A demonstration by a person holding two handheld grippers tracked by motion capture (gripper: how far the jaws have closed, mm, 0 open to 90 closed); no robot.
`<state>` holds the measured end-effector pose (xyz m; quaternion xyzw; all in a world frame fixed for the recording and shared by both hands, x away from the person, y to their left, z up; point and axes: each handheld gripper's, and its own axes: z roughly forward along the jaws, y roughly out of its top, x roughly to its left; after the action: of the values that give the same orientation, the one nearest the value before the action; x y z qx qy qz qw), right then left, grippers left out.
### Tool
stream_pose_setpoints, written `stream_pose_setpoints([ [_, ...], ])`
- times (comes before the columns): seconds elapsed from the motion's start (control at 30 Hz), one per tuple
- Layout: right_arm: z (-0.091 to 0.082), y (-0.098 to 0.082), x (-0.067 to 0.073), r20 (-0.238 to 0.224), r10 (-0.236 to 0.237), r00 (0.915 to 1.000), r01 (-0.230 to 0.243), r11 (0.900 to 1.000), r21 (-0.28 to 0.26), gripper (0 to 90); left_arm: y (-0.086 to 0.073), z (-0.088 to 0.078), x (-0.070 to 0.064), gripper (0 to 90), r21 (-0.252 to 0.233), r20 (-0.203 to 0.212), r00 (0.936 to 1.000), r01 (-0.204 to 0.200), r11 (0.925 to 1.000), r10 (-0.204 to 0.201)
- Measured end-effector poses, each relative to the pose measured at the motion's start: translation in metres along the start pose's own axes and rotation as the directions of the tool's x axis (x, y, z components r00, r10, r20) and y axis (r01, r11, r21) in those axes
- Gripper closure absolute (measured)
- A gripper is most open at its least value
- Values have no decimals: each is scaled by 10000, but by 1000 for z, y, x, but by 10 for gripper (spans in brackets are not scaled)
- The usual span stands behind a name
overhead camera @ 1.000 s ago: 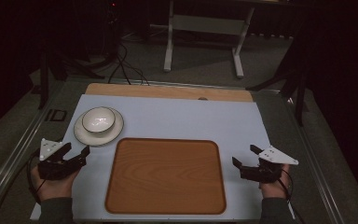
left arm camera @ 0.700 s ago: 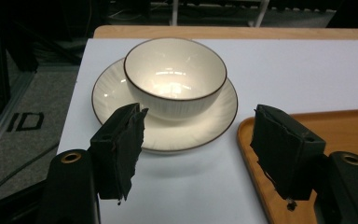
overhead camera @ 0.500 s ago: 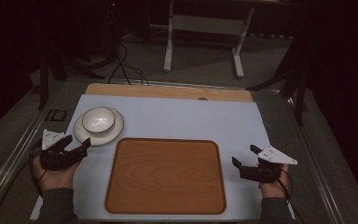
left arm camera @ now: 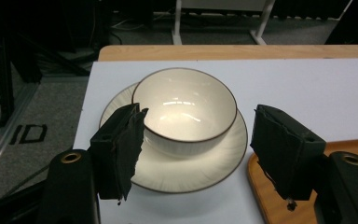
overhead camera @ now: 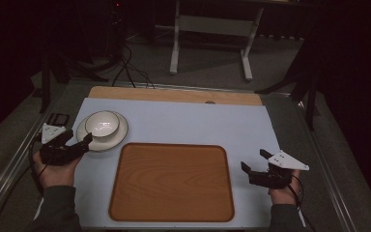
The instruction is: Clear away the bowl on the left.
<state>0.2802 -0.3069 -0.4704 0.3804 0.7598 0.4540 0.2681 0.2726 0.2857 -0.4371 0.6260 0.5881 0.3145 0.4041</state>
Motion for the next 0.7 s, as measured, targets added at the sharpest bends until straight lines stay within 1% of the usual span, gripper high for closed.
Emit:
stream_pose_setpoints([
  [0.03,0,0,0,20,34,10000,-34,10000,-8,137,4,1,1,344,-42,13,10000,-23,10000,23],
  [0.13,0,0,0,31,46,10000,-46,10000,-13,138,7,3,2,344,-73,-1,10000,-72,9999,72],
  [0.2,0,0,0,35,-2,10000,2,10000,-13,137,11,4,3,343,-107,45,10000,7,9999,-7],
  [0.23,0,0,0,54,-52,10000,52,10000,-16,138,14,6,4,342,-168,57,9999,122,9998,-121],
  [0.3,0,1,0,83,-40,10000,41,9999,-111,138,15,7,5,343,-143,67,9998,171,9998,-170],
  [0.4,-1,1,-1,104,-7,9999,8,9999,-108,138,18,11,8,344,-124,48,9996,276,9995,-276],
  [0.5,-1,1,0,84,-2,10000,4,9999,-156,138,20,14,9,344,-43,-12,9997,225,9997,-225],
  [0.57,-1,1,1,48,-124,9999,126,9996,-267,137,22,17,9,343,-1,-51,9999,134,9999,-134],
  [0.7,-2,2,1,63,-151,9999,153,9993,-343,138,24,23,9,343,89,-91,9999,115,9999,-114],
])
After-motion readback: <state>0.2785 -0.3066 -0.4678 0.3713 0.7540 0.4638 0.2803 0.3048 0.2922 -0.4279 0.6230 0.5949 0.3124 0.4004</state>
